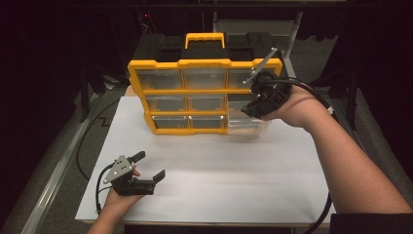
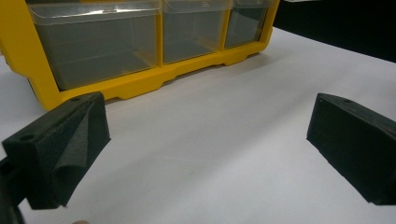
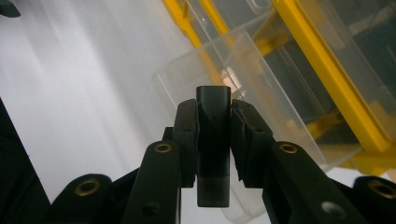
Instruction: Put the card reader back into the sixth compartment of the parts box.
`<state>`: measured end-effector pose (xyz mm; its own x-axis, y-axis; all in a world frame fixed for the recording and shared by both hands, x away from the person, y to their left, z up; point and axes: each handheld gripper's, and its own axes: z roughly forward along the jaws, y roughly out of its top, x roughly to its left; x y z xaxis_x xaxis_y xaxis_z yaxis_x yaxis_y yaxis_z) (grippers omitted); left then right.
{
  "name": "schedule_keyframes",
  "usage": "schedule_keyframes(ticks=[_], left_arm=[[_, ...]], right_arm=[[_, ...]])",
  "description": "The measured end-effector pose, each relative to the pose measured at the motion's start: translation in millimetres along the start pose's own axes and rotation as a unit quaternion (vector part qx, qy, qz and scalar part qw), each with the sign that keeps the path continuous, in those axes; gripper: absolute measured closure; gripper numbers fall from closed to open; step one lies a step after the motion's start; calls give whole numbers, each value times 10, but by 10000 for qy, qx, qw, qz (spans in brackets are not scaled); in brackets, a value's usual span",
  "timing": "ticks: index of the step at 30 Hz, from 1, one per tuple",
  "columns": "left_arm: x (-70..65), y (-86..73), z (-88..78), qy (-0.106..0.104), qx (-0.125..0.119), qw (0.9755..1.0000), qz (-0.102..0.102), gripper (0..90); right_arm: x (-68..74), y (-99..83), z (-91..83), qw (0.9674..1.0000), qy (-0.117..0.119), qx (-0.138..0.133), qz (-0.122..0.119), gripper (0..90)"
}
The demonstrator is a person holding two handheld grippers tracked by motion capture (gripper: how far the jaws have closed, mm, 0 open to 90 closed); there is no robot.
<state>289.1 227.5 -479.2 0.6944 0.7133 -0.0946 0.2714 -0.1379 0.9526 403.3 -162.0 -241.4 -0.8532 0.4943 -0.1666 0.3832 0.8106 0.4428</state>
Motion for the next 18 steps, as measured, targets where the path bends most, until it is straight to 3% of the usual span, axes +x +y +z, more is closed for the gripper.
schedule_keyframes(ticks=[18], left_arm=[[9, 3, -11, -1, 1, 10000, -18, 3]], right_arm=[[-92, 151, 137, 9999, -72, 76, -17, 741]])
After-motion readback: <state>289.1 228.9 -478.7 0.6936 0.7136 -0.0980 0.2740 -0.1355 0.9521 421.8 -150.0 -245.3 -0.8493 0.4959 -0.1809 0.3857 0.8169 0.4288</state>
